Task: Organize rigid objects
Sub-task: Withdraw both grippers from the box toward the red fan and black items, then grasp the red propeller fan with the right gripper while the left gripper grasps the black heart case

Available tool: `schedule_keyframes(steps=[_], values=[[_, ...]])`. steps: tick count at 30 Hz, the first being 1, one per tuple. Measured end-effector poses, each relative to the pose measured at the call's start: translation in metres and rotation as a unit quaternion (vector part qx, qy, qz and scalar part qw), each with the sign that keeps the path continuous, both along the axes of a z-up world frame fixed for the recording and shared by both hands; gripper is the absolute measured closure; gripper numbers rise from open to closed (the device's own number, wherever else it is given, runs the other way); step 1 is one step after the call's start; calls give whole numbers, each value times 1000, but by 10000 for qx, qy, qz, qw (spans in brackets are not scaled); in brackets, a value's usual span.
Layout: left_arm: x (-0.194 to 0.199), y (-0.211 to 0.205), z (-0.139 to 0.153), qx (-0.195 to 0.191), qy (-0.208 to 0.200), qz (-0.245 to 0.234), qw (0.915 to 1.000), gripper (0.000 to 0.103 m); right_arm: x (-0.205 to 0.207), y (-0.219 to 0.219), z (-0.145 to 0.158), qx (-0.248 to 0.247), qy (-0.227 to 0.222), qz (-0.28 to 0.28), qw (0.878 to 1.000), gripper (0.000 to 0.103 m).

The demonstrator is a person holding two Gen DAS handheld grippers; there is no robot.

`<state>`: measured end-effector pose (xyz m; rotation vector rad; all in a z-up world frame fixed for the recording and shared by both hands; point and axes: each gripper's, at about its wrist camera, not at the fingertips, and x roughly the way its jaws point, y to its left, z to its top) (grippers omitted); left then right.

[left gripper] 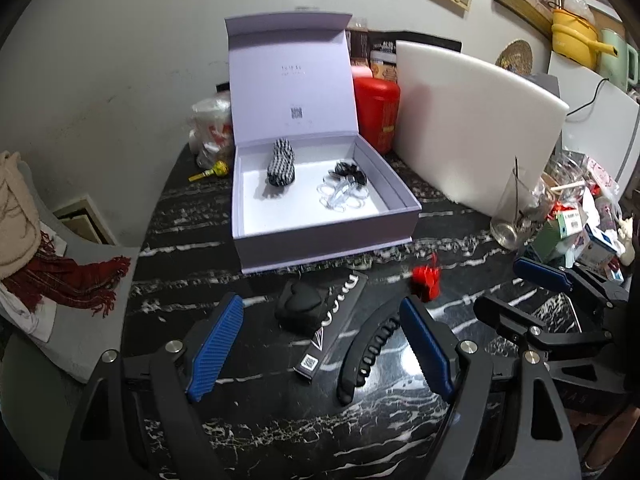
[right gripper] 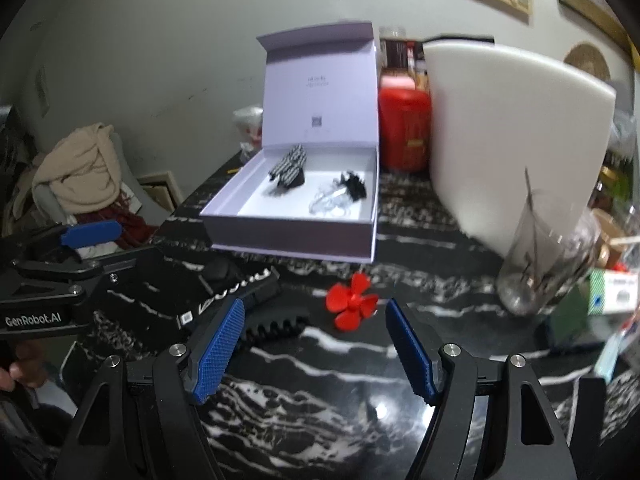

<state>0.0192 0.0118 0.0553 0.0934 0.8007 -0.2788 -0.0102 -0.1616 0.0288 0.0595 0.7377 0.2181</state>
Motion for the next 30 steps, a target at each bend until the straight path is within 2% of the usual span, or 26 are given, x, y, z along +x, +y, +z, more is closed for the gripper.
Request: schedule_keyframes(steps=[6,12,30], values=[[-3,-5,-22,236,85,-52,9997,22,4,-2,-22,146,317,-25,9994,29],[-1,-1,-39,107,216,-199,9995,22,11,-4,-48,372,668,16,9971,29],[46,11,-68,-52,504,6,9987,22,44,-6,-67,152,704,-65,9974,29]])
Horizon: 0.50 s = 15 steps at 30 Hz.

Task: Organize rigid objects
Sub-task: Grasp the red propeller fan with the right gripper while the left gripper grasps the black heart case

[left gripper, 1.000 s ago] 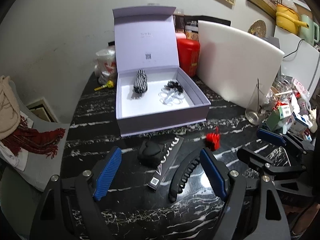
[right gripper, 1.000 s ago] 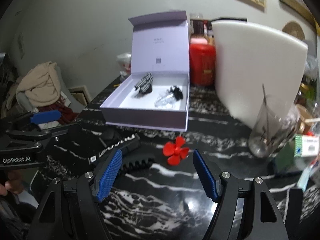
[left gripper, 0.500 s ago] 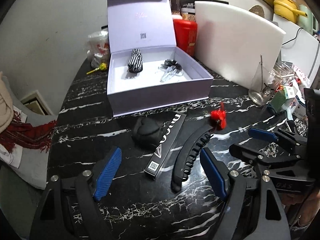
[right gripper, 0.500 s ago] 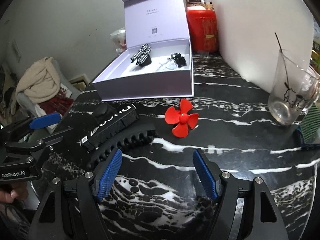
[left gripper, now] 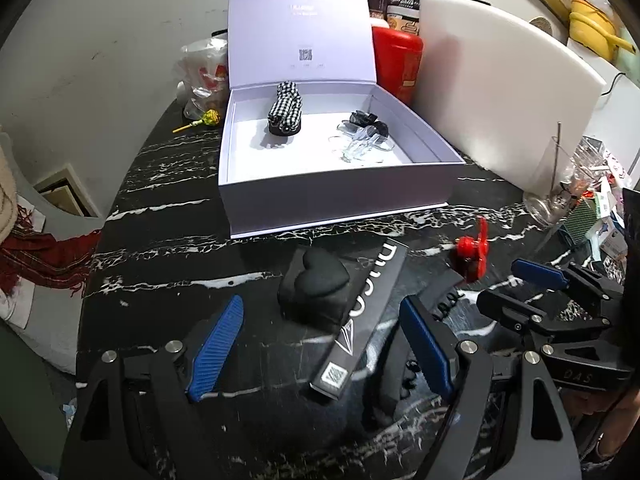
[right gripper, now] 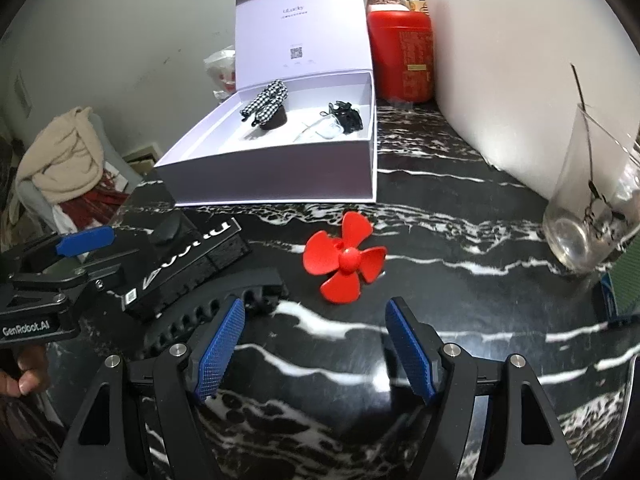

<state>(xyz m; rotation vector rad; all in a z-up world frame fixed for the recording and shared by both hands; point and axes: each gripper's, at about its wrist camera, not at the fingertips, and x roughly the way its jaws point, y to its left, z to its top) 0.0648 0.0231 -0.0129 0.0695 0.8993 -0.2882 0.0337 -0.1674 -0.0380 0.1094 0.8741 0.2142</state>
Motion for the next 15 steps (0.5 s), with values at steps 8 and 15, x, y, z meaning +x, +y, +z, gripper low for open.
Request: schedule_keyframes(steps=[8,15], values=[[21,2,-8,250,-69,51,9996,22,20,-1,-4,-144,-28,35,9999,29],[34,0,-14,272,6,-2,9996,22,35,0,-10,-115,58,218,9997,29]])
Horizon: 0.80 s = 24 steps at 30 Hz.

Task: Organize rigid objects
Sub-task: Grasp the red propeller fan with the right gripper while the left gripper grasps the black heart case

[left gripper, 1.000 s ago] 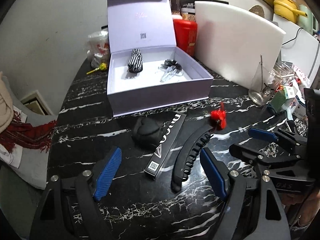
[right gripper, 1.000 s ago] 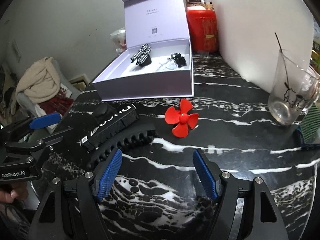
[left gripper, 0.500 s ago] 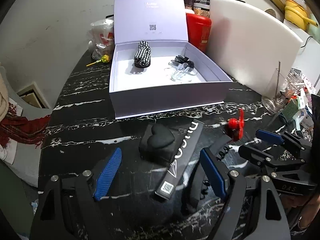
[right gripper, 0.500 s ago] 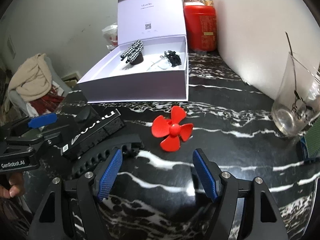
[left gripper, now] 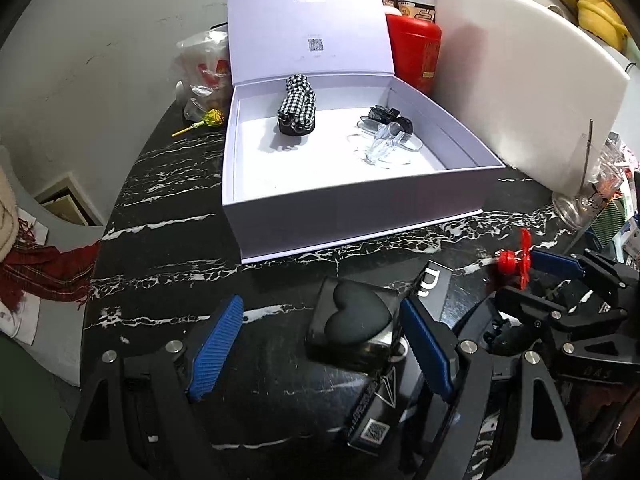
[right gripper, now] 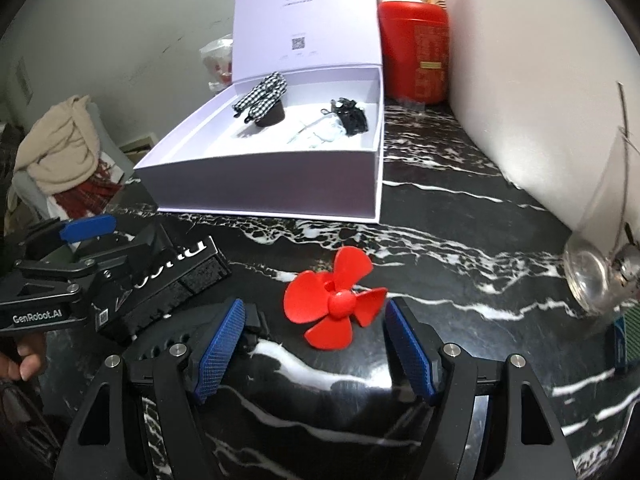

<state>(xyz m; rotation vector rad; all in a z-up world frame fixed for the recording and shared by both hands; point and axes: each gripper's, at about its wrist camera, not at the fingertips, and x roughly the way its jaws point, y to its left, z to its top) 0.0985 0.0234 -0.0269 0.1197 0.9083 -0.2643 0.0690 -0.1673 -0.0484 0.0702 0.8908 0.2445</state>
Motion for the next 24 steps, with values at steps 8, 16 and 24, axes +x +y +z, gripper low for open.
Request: schedule_keyframes(steps=[8,16,24], values=[[13,-4,-17,-110,305,15,9995,45,8,0,-1,117,31,116,9999,37],[5,-6,-21,-102,238,-74,9996,60,4,-5,0,259,51,152,9995,69],[-13,3,-21,-162,231,-37,9996,60,-12,-7,1,279,14,148,9995,70]])
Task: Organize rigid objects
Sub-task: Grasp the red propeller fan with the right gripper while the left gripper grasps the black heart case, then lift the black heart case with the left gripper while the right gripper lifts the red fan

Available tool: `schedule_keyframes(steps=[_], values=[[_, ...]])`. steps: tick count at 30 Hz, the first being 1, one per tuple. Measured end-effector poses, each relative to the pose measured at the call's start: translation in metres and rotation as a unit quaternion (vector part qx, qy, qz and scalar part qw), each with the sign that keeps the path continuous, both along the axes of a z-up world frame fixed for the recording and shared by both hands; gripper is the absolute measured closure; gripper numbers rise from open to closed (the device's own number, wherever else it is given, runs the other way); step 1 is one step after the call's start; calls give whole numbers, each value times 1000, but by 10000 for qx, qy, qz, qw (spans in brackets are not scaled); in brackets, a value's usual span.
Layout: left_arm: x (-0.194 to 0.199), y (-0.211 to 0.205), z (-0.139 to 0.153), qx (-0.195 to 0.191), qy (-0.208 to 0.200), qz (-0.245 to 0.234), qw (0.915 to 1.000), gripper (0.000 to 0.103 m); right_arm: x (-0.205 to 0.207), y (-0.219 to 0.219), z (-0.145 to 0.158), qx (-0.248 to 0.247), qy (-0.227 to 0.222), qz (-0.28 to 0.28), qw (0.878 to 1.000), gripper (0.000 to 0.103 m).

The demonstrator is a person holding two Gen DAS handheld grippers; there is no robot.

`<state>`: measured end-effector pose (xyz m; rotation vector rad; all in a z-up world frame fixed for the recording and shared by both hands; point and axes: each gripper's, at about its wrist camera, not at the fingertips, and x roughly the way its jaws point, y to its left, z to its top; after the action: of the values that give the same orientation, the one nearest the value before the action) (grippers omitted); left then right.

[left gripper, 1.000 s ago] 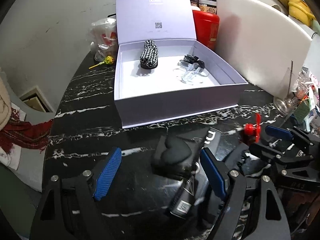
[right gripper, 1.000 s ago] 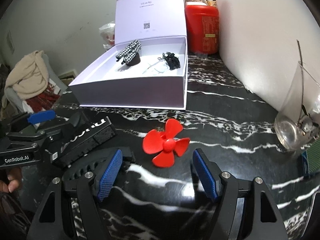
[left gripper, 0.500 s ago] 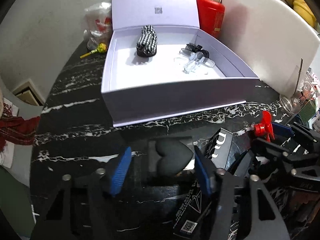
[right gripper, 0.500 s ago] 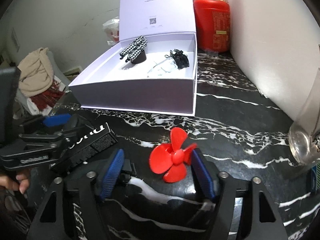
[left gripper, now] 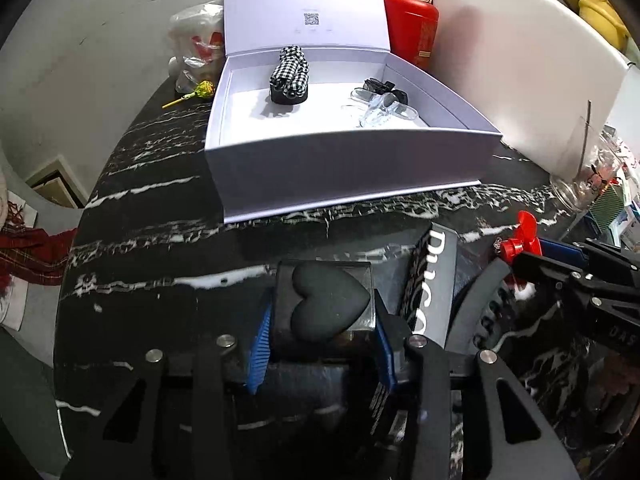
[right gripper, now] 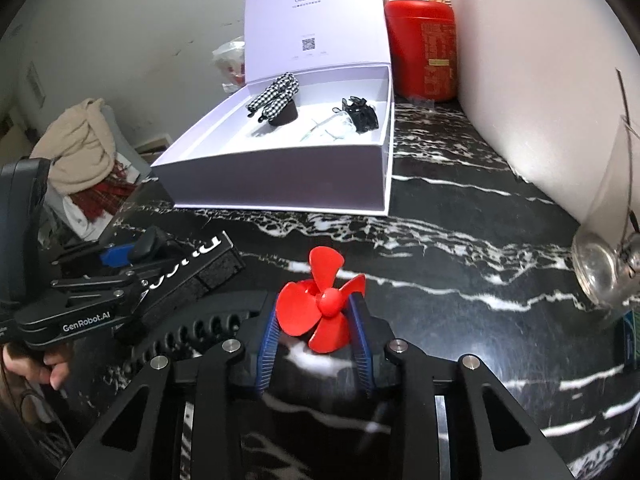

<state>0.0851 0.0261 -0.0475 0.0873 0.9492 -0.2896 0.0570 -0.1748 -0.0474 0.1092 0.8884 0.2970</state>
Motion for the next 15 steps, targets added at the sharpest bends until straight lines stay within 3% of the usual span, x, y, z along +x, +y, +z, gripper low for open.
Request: schedule_keyframes(steps=[15], values=[[-54,4,1,59,29,26,10000,60,-58,-4,2,-140,53,239,9996,69]])
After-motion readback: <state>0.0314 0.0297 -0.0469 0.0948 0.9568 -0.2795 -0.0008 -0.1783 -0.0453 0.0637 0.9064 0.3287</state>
